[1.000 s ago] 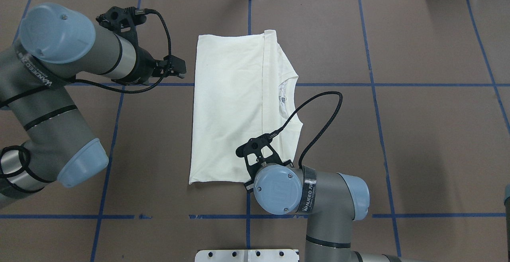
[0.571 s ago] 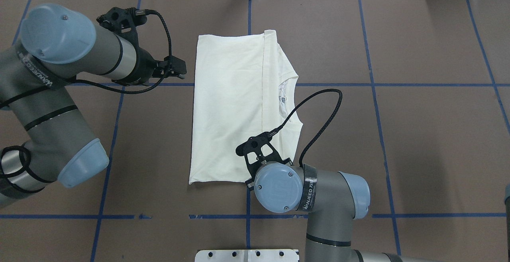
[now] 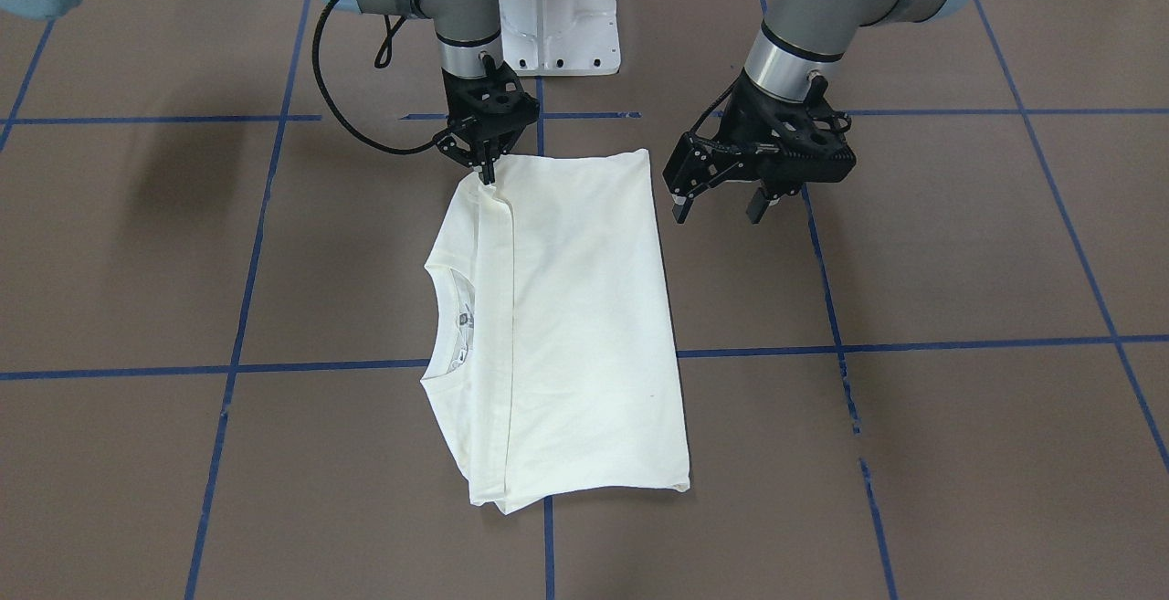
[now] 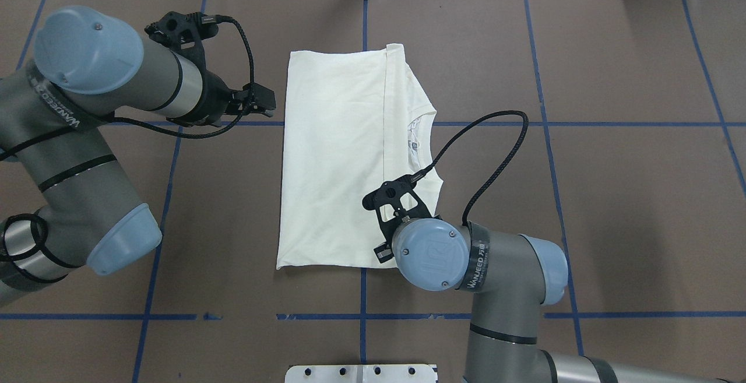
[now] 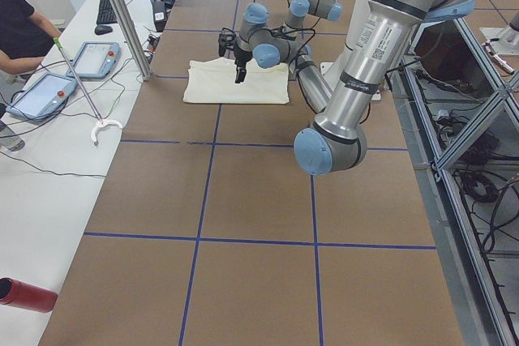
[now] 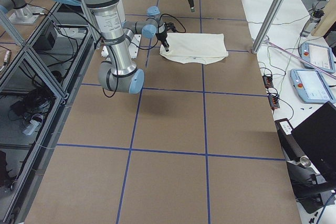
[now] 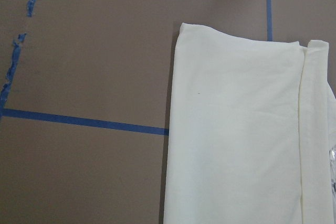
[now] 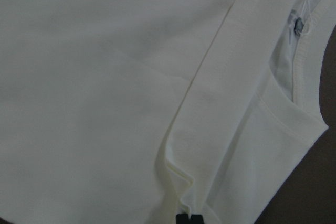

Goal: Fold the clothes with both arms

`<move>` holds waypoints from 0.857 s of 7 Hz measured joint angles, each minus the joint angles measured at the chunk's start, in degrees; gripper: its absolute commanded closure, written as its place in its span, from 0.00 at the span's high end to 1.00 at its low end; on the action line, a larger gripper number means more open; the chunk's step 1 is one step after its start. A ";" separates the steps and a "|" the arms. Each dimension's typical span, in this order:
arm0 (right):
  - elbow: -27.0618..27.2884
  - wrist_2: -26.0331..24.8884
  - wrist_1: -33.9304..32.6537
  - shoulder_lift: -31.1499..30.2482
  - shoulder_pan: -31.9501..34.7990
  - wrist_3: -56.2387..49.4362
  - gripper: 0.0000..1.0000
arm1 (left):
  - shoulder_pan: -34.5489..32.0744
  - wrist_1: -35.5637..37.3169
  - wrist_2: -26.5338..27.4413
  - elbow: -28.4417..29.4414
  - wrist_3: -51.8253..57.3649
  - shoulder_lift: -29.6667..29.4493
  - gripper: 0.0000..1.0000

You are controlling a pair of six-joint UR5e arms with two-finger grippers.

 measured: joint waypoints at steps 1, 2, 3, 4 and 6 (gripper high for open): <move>2.14 0.92 -0.02 -3.29 0.18 0.46 0.00 | 0.02 -0.06 0.04 0.12 0.02 -0.03 1.00; 3.83 1.43 -0.04 -6.30 0.24 1.81 0.00 | 0.03 -0.12 0.08 0.33 0.06 -0.04 1.00; 5.03 1.73 -0.04 -8.42 0.27 4.05 0.10 | 0.03 -0.14 0.10 0.51 0.14 -0.11 1.00; 5.97 2.25 -0.05 -9.46 0.30 5.58 0.44 | 0.03 -0.17 0.09 0.61 0.31 -0.17 1.00; 6.69 3.43 0.03 -9.65 0.91 6.46 1.00 | 0.03 -0.23 0.07 0.66 0.49 -0.27 1.00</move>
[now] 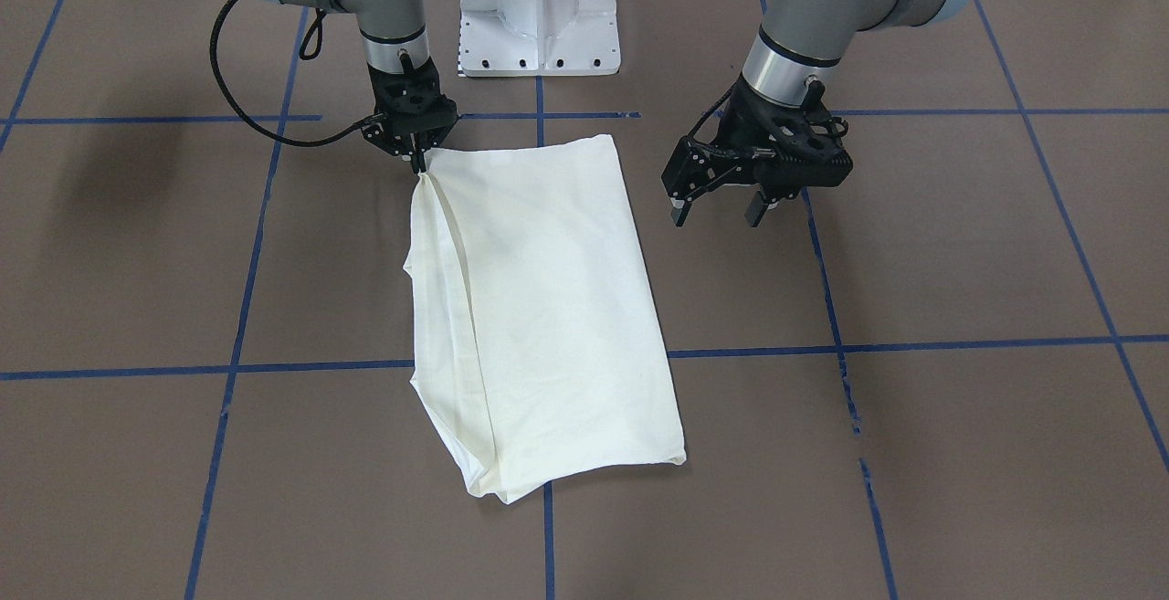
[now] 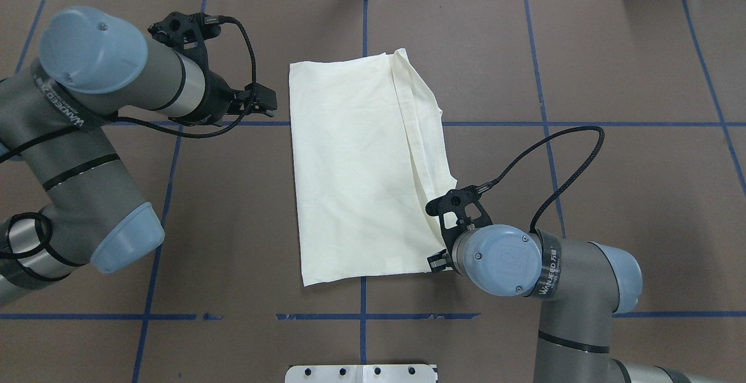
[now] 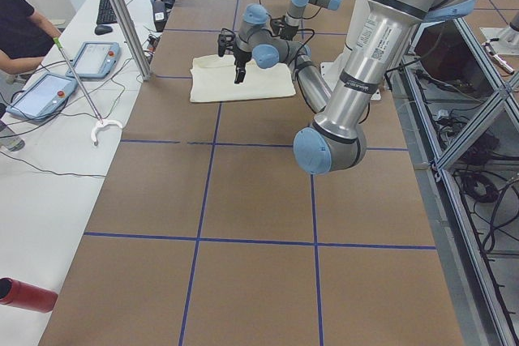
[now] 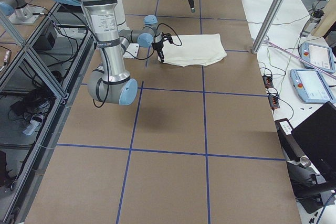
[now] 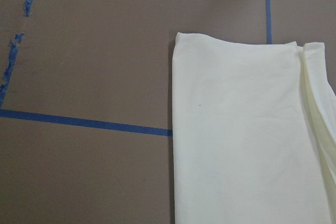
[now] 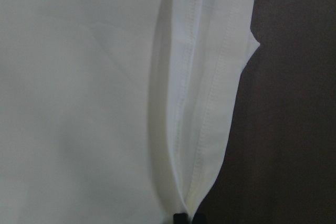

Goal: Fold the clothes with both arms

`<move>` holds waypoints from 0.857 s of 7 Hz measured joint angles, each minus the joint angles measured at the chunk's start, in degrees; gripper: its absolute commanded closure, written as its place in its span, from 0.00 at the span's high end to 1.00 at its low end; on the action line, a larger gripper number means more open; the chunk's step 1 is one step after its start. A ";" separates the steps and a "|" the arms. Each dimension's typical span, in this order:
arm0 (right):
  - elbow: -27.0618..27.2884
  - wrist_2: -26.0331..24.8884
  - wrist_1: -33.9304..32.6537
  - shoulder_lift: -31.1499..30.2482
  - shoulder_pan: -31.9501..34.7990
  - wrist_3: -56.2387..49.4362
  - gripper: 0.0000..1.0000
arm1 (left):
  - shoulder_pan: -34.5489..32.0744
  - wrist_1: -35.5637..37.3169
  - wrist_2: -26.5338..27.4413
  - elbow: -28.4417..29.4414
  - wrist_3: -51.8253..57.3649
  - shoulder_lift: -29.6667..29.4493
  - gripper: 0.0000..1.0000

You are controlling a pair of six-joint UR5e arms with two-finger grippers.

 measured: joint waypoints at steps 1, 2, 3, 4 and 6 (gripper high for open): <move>0.02 0.25 0.06 0.27 1.30 -0.26 1.00 | 0.00 -0.05 0.02 0.07 0.02 -0.03 1.00; -0.43 0.48 0.03 1.18 3.45 -1.03 1.00 | 0.00 -0.13 0.03 0.15 0.03 -0.04 0.99; -2.28 1.06 -0.13 3.64 6.01 -1.98 1.00 | 0.00 -0.19 0.02 0.30 0.03 -0.07 1.00; -5.69 2.28 -0.26 7.14 8.41 -2.99 1.00 | 0.00 -0.24 0.00 0.48 0.05 -0.09 1.00; -14.53 4.15 -0.33 14.13 11.17 -4.52 1.00 | 0.00 -0.25 0.00 0.61 0.07 -0.10 1.00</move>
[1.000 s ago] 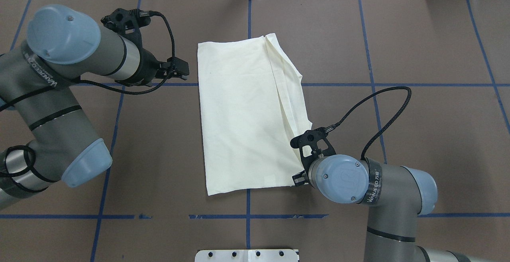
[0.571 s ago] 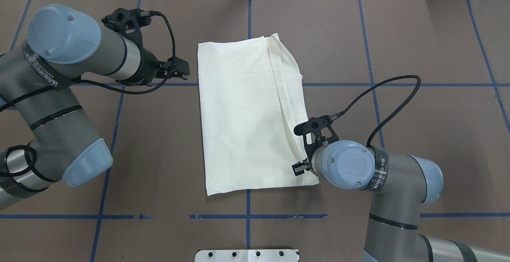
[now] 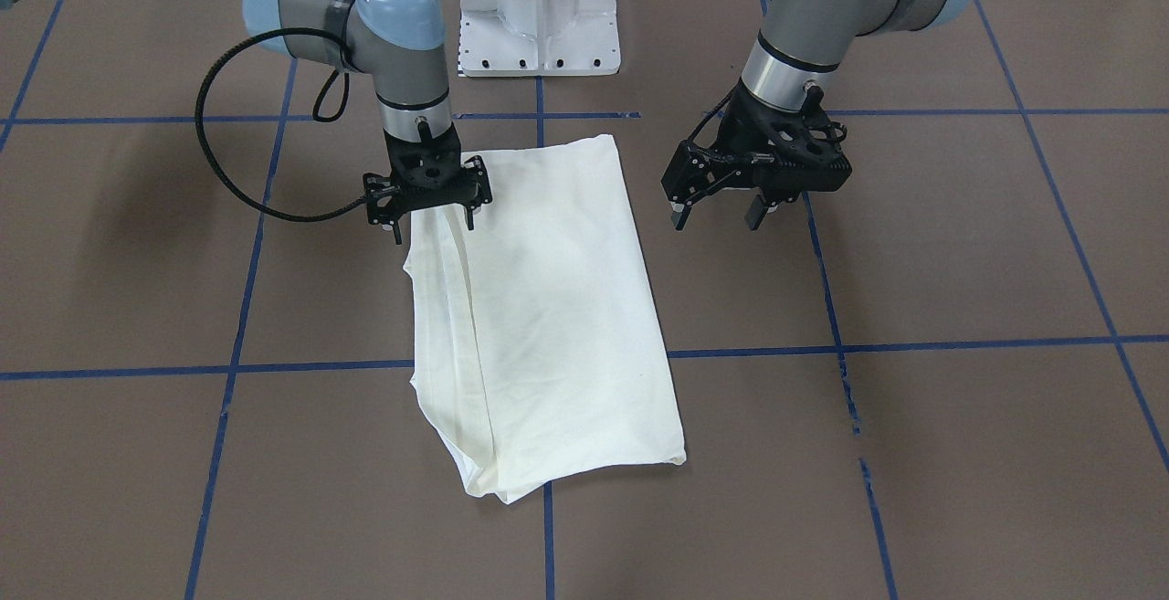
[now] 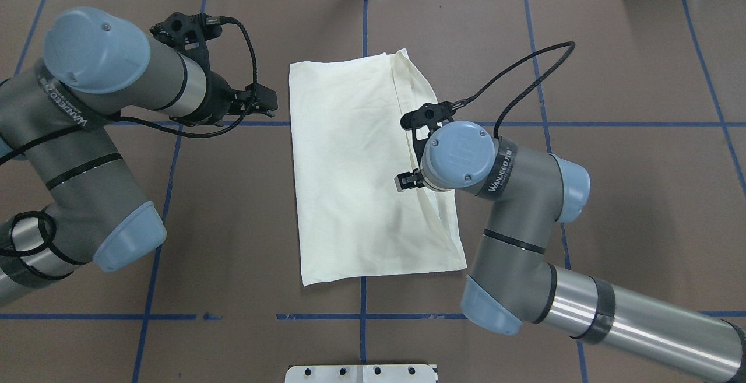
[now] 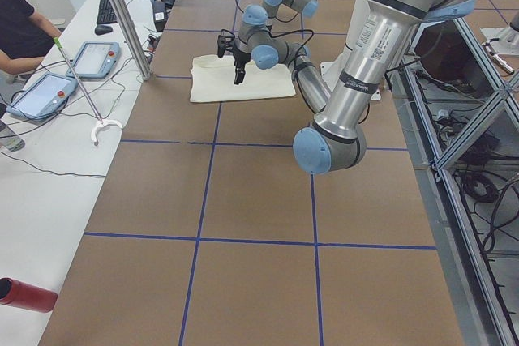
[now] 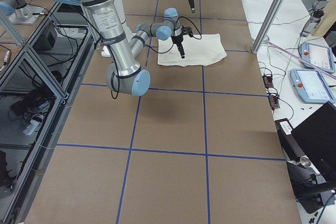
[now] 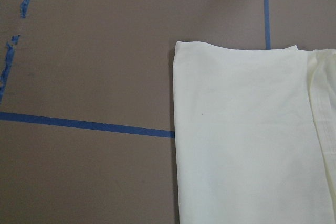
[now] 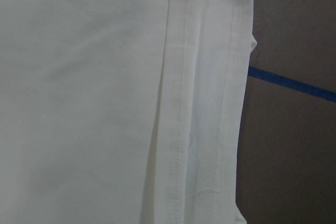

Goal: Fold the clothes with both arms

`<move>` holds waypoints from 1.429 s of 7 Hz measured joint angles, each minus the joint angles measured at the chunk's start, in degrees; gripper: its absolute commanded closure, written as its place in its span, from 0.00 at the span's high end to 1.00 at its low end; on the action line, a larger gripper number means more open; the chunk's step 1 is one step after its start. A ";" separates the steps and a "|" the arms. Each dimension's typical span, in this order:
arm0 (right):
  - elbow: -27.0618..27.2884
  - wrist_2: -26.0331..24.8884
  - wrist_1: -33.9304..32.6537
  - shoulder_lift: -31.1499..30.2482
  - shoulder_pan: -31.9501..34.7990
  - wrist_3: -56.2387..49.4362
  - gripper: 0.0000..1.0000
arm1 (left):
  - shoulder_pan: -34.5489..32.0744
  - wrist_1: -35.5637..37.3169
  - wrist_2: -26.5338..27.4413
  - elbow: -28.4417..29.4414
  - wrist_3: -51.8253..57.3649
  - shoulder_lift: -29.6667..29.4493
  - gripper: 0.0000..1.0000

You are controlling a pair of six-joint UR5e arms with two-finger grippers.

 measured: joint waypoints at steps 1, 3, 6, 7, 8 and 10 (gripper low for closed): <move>-3.16 0.26 -0.30 1.87 0.32 -0.86 1.00 | 0.00 0.02 0.00 0.02 0.03 -0.02 0.99; -5.65 1.40 -3.83 3.42 0.44 -2.81 1.00 | 0.00 -0.02 0.00 0.02 -0.01 -0.09 1.00; -6.93 2.55 -8.83 5.00 0.46 -4.49 1.00 | 0.00 -0.10 0.00 0.02 -0.04 -0.11 0.99; -7.62 2.61 -9.00 5.17 0.47 -4.55 1.00 | 0.00 -0.11 0.00 0.02 -0.04 -0.12 1.00; -8.17 2.73 -9.02 5.28 0.47 -4.56 1.00 | 0.00 -0.11 0.00 0.02 -0.04 -0.11 1.00; -8.61 3.57 -9.11 5.36 0.66 -4.62 1.00 | 0.00 -0.11 0.00 0.02 -0.04 -0.09 1.00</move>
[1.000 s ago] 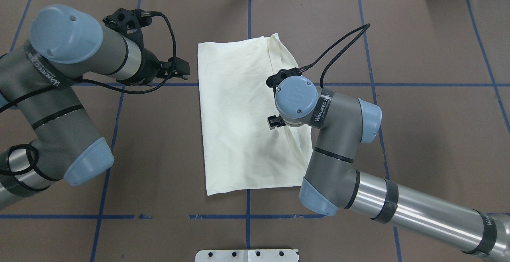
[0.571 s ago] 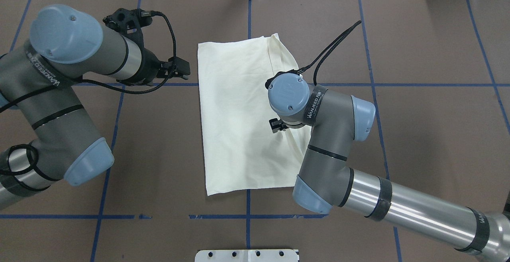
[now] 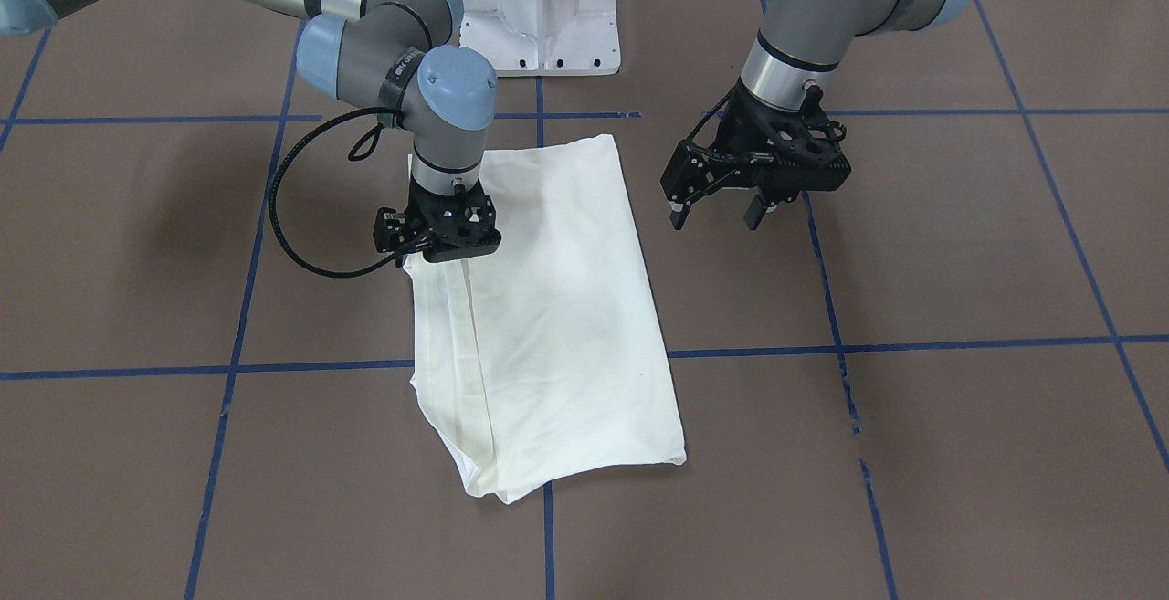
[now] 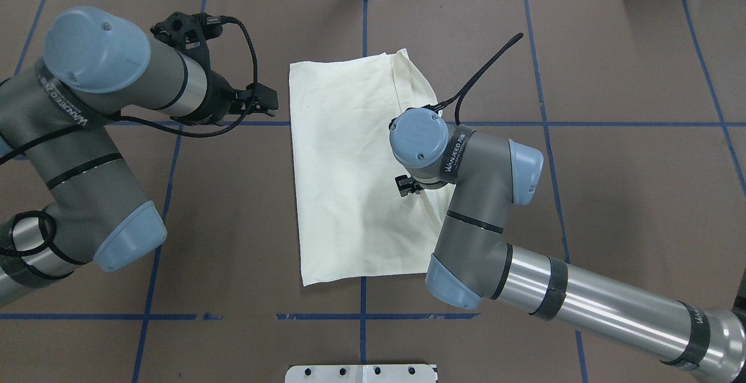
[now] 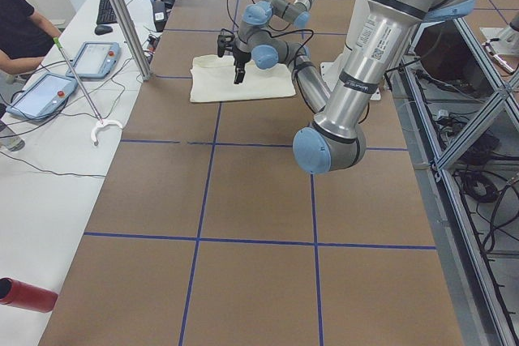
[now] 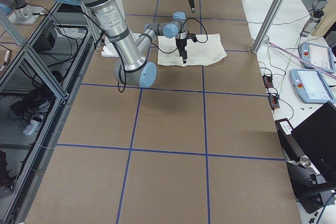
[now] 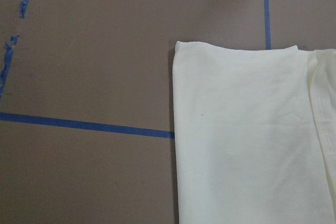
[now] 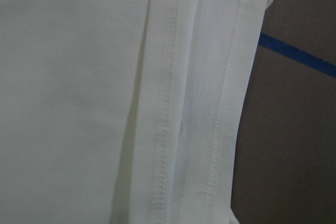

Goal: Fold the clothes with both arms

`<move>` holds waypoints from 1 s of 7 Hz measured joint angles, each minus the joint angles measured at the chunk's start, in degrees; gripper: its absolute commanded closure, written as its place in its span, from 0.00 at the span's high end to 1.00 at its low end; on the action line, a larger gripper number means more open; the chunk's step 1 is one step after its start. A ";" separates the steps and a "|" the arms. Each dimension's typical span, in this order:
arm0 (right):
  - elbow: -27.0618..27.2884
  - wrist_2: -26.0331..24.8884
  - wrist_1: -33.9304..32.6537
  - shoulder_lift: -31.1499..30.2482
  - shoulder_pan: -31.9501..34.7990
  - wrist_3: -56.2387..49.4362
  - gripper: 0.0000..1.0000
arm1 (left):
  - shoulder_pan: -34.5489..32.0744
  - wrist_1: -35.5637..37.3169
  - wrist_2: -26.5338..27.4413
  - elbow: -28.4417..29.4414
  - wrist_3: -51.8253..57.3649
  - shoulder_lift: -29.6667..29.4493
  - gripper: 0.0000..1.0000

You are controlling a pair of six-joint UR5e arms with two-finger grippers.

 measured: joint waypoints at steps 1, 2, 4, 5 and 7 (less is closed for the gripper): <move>-0.32 0.42 -0.05 -0.01 0.46 -0.36 1.00 | 0.00 0.00 0.00 -0.02 -0.04 -0.04 1.00; -0.75 0.89 -0.12 -0.14 1.16 -1.06 1.00 | 0.00 0.00 0.00 -0.03 -0.14 -0.11 1.00; -1.58 1.60 -0.20 -0.57 3.14 -2.85 1.00 | 0.13 0.00 0.00 -0.02 -0.33 -0.37 0.99; -1.82 2.62 -0.12 -0.97 5.04 -4.48 1.00 | 0.28 0.00 0.00 -0.02 -0.39 -0.45 1.00; -1.77 4.82 0.25 -1.72 8.44 -7.95 1.00 | 0.41 0.00 0.00 -0.11 -0.47 -0.59 1.00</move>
